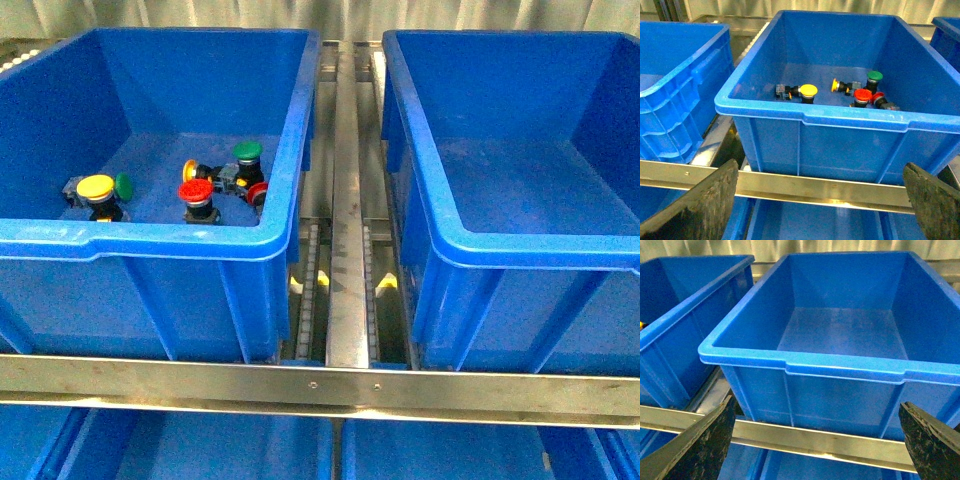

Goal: Pick red and yellow buttons and place in box

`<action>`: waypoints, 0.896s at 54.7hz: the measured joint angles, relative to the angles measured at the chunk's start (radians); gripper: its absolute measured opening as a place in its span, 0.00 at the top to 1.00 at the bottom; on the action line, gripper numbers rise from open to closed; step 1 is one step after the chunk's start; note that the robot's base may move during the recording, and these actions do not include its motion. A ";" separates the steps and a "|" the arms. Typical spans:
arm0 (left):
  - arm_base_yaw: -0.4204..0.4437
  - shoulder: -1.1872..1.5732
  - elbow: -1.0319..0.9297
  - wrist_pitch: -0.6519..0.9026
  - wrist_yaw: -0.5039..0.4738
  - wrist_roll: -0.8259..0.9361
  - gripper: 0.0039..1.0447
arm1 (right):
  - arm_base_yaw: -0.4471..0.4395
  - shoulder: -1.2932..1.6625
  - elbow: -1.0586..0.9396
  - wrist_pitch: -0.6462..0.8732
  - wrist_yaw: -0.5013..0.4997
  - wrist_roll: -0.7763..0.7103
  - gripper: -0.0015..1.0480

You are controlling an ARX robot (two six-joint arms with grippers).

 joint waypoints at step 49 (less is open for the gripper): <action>0.000 0.000 0.000 0.000 0.000 0.000 0.07 | 0.000 0.000 0.000 0.000 0.000 0.000 0.06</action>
